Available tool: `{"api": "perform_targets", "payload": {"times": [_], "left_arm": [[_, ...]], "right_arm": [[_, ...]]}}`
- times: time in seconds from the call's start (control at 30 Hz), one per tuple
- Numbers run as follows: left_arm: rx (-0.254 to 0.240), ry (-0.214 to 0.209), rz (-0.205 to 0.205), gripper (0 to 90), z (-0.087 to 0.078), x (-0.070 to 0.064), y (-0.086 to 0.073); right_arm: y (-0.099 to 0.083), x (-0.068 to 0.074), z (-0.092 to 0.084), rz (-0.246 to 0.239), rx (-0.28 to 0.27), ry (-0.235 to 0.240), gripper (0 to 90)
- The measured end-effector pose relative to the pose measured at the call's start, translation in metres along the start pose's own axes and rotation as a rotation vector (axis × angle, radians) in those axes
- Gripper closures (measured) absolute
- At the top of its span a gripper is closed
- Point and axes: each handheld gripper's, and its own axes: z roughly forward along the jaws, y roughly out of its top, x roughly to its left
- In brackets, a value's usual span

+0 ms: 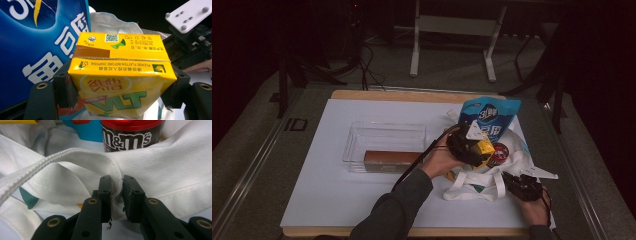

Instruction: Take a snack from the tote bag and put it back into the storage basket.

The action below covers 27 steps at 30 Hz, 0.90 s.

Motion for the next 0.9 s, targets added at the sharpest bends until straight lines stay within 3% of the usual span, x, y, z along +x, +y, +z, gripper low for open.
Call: {"api": "perform_targets", "payload": {"times": [0.53, 0.9], "left_arm": [[0.002, 0.013, 0.008, 28.7, -0.020, -0.004, 0.001], [-0.005, 0.057, -0.007, 28.7, -0.042, 0.002, -0.003]], "right_arm": [[0.000, 0.000, 0.000, 0.001, 0.000, 0.000, 76.8], [0.000, 0.000, 0.000, 0.002, -0.001, 0.001, 76.8]]}}
